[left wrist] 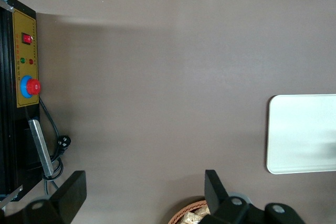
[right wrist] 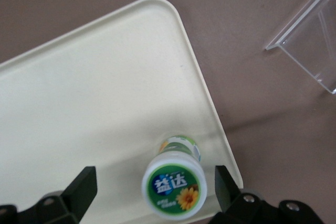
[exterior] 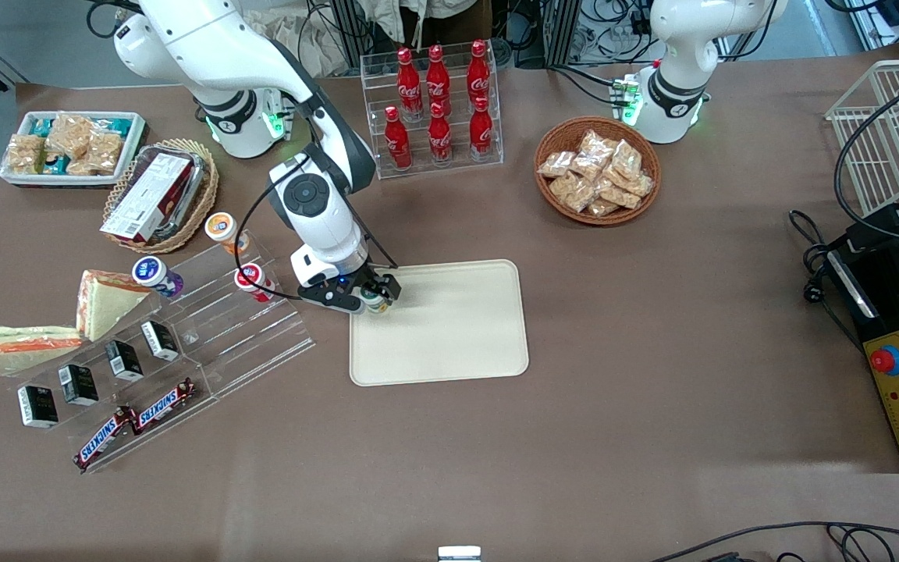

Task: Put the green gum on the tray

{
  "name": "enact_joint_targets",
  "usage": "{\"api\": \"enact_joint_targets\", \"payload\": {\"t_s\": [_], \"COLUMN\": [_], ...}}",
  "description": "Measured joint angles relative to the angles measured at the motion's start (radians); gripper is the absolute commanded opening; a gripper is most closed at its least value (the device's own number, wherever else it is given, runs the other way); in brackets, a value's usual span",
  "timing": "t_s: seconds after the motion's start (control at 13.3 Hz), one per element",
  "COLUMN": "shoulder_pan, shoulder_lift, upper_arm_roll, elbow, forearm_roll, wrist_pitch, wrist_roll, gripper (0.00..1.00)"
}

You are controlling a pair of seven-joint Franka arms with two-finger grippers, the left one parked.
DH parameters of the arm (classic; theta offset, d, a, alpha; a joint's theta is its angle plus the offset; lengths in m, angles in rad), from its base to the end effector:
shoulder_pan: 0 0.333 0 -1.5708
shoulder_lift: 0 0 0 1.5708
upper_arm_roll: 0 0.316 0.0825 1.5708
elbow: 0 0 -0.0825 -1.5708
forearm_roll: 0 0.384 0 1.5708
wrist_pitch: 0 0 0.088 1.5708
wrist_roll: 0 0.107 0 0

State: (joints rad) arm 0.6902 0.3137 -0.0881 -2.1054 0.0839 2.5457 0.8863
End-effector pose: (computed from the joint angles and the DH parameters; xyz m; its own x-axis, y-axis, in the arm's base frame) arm 0.4884 0.3357 0.2803 0.9384 -0.3405 0.0585 -0.3323 -0.9359 -0.1166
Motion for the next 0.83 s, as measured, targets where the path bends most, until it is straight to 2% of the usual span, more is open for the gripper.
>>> {"api": "enact_joint_targets", "payload": {"t_s": [0.38, 0.53, 0.68, 0.83], "shoulder_pan": [-0.024, -0.047, -0.063, -0.153], "shoulder_lift": [-0.141, -0.177, -0.218, -0.277], "upper_arm_roll": [-0.013, -0.013, -0.009, 0.028], "elbow": [0.312, 0.457, 0.539, 0.557], "forearm_roll": [0.000, -0.026, -0.095, -0.115], "wrist_pitch": [-0.538, -0.723, -0.809, -0.834], "wrist_roll": [0.000, -0.026, -0.087, -0.216], "gripper": [1.00, 1.00, 1.00, 1.00]}}
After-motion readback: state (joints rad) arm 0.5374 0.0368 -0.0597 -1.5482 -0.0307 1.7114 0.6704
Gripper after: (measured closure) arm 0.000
